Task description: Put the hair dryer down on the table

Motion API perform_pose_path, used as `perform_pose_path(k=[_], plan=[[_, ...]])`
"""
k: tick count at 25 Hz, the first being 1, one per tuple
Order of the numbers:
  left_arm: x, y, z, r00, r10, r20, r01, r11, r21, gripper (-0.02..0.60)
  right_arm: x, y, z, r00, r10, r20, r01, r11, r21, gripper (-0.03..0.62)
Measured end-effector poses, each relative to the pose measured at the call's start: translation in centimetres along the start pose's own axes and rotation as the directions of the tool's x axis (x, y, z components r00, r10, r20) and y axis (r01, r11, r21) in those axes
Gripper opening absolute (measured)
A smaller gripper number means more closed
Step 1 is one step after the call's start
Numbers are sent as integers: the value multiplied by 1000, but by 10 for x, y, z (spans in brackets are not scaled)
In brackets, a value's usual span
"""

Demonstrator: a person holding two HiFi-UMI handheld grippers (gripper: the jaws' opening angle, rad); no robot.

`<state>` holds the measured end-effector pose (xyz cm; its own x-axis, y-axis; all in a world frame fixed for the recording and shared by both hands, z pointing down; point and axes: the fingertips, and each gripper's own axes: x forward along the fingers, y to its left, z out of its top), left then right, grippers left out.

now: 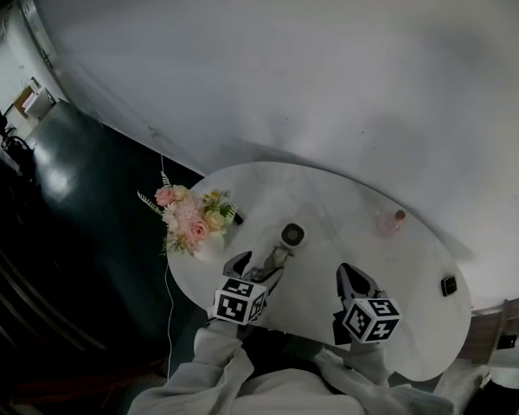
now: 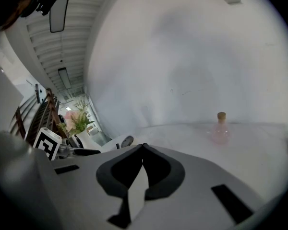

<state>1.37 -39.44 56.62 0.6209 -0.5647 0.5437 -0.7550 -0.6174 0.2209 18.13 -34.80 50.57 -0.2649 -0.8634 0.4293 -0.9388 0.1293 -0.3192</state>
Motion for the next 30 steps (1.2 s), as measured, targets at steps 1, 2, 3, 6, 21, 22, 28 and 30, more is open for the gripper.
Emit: perform_pose_path(k=[1,2,3,6,21,22,28,30], plan=[[-5,1,0,1000,4,14,-4,1000,-12,339,-1,2,0,1000,0,4,0,1000,-3,49],[-10,2,1,1000,9,27,-9,1000,-21,339,-3,3,1,1000,-1,9,1,1000,-6,49],[-15,2,1,999,15,39,-14,1000,-26,339,-4,5,0,1000,-1,14,1,1000,-9,49],[-30,3,0,997,35,72,-32,999,-38,339,-9,11,0,1000,5,26,-4,1000,-21,49],[-113,5,25,929,136,346,-145,989,3,321,-39,49,33,988,30,155,-5,988,-156,49],[-117,7,28,918,153,366,-162,987,-7,271,-41,51,35,986,33,164,-6,987,-163,49],[-141,8,40,877,192,440,-204,979,-20,99,-52,57,45,979,45,198,-11,985,-171,49],[-149,8,46,864,202,462,-213,977,-30,82,-55,56,49,977,37,211,3,982,-187,49]])
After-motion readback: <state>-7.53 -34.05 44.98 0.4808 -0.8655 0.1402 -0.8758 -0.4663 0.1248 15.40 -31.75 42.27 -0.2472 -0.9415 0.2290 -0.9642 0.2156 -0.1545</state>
